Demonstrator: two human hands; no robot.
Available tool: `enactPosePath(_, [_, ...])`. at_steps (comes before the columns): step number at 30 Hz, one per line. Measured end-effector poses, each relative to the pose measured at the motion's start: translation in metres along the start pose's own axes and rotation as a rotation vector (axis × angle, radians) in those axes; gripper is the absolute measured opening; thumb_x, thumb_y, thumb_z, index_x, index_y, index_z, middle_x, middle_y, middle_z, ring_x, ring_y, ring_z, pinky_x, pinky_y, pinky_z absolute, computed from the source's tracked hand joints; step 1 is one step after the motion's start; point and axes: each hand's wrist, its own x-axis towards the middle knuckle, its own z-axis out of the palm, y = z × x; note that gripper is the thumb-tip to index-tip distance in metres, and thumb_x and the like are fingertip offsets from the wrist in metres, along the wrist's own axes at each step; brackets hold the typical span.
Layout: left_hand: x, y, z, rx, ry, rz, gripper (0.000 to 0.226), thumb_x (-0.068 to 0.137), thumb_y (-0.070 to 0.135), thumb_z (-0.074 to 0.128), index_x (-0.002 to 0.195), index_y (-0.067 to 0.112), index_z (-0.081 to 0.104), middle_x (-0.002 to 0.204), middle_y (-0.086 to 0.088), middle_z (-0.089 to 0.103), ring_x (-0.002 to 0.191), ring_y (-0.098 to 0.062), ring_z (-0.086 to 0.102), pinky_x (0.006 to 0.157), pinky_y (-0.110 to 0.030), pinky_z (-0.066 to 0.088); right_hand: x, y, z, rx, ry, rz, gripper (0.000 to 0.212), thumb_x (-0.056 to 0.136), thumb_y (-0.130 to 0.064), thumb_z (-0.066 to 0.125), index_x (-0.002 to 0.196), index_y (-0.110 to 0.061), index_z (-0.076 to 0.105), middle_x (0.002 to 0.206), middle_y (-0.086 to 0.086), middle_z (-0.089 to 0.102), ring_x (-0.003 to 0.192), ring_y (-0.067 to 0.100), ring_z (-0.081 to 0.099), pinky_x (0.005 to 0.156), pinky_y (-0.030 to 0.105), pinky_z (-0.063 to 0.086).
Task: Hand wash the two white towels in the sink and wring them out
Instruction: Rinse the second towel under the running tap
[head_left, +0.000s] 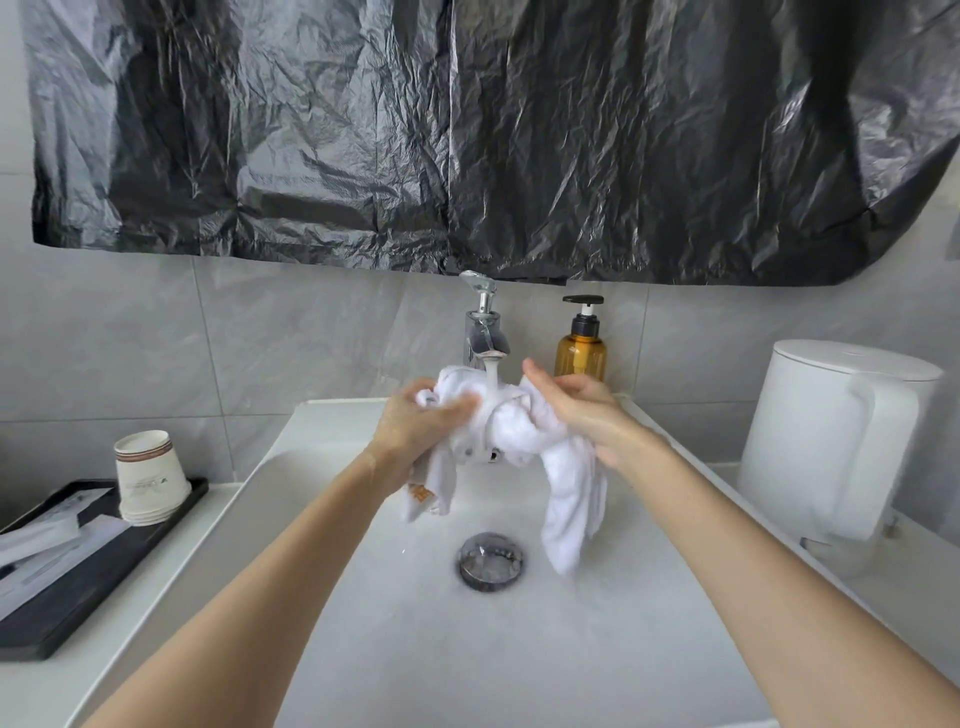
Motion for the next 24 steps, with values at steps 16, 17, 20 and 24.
enactPosePath(16, [-0.003, 0.017, -0.005, -0.419, -0.056, -0.008, 0.028, 0.092, 0.035, 0.065, 0.075, 0.014, 0.062, 0.064, -0.004, 0.063, 0.061, -0.02, 0.061, 0.06, -0.028, 0.05, -0.006, 0.03, 0.023, -0.777, -0.468, -0.084, 0.103, 0.054, -0.078, 0.07, 0.144, -0.043, 0.032, 0.149, -0.005, 0.037, 0.142, 0.026, 0.023, 0.114, 0.051, 0.027])
enactPosePath(17, [-0.002, 0.015, -0.006, -0.433, -0.088, -0.011, 0.028, 0.092, 0.036, 0.065, 0.077, 0.013, 0.064, 0.069, -0.007, 0.064, 0.066, -0.023, 0.062, 0.063, -0.03, 0.049, -0.01, 0.031, 0.028, -0.634, -0.5, -0.084, 0.094, 0.06, -0.067, 0.075, 0.142, -0.036, 0.039, 0.144, -0.008, 0.045, 0.138, 0.021, 0.034, 0.113, 0.045, 0.033])
enactPosePath(20, [0.002, 0.013, -0.011, -0.371, -0.01, -0.039, 0.03, 0.087, 0.043, 0.069, 0.086, 0.014, 0.061, 0.071, -0.005, 0.063, 0.065, -0.021, 0.061, 0.059, -0.028, 0.049, -0.012, 0.023, 0.028, -0.359, -0.493, -0.031, 0.053, 0.081, -0.024, 0.074, 0.128, -0.017, 0.049, 0.114, -0.009, 0.056, 0.103, 0.007, 0.057, 0.089, 0.026, 0.05])
enactPosePath(24, [0.007, 0.006, -0.021, -0.015, 0.273, 0.045, 0.036, 0.081, 0.041, 0.076, 0.102, 0.017, 0.058, 0.09, -0.006, 0.065, 0.073, -0.019, 0.061, 0.06, -0.026, 0.049, -0.003, -0.001, 0.004, 0.012, -0.125, -0.004, 0.018, 0.081, -0.008, 0.056, 0.097, -0.016, 0.056, 0.093, 0.007, 0.054, 0.084, 0.02, 0.053, 0.069, 0.03, 0.043])
